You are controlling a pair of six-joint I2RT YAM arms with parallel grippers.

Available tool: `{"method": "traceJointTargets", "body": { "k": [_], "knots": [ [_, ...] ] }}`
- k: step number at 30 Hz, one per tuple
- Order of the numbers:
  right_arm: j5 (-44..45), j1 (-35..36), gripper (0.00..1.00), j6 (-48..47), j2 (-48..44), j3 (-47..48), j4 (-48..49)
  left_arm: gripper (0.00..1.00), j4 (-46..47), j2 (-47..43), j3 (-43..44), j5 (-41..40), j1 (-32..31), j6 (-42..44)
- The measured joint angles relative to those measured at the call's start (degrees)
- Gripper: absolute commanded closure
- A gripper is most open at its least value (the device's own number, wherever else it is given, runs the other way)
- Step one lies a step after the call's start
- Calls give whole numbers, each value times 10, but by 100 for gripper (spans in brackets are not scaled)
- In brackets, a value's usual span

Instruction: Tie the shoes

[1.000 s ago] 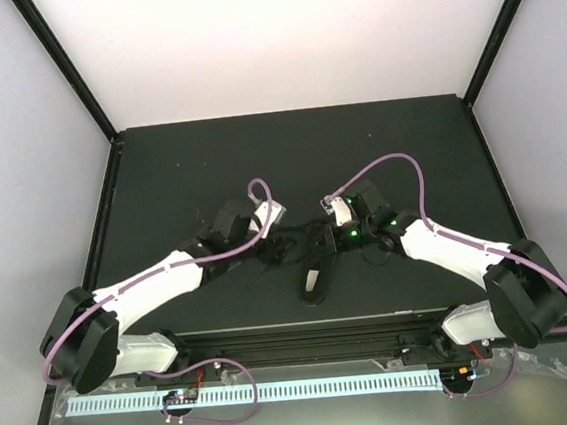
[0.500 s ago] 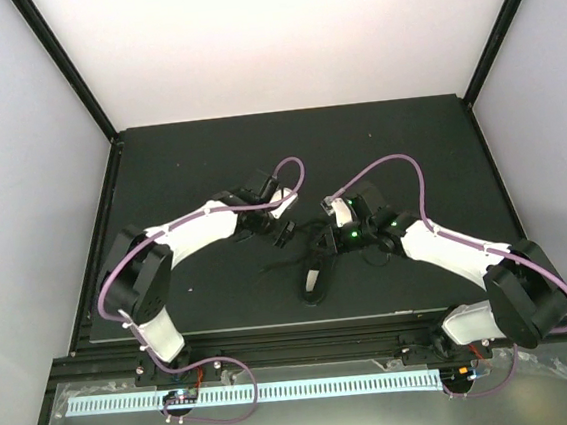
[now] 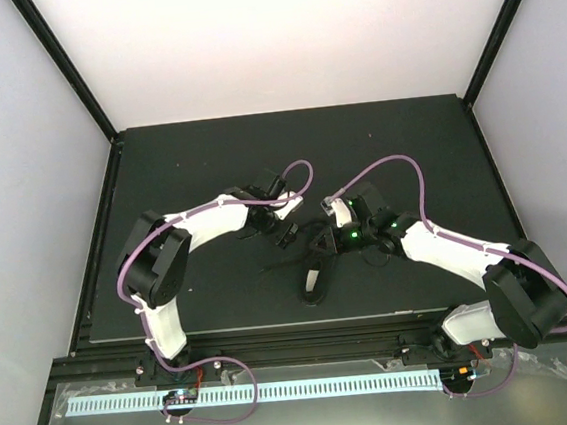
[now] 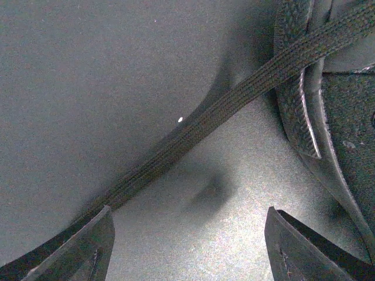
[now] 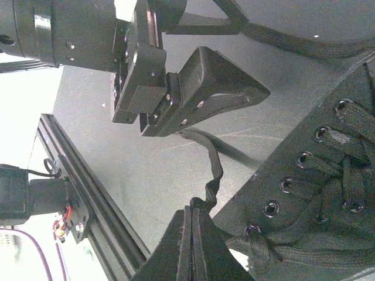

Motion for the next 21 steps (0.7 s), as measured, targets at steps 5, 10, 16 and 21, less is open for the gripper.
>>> {"method": "traceJointTargets", "body": {
  "k": [5, 10, 16, 21],
  "knots": [
    [-3, 0, 98, 2, 1, 0, 9, 30, 9, 0, 0, 16, 7, 0],
    [-5, 0, 98, 4, 1, 0, 13, 31, 12, -9, -3, 35, 12, -10],
    [-5, 0, 98, 5, 1, 0, 13, 33, 5, -51, 25, 109, 14, -24],
    [-5, 0, 99, 7, 1, -8, 15, 32, -4, -12, 108, 155, 8, -26]
  ]
}}
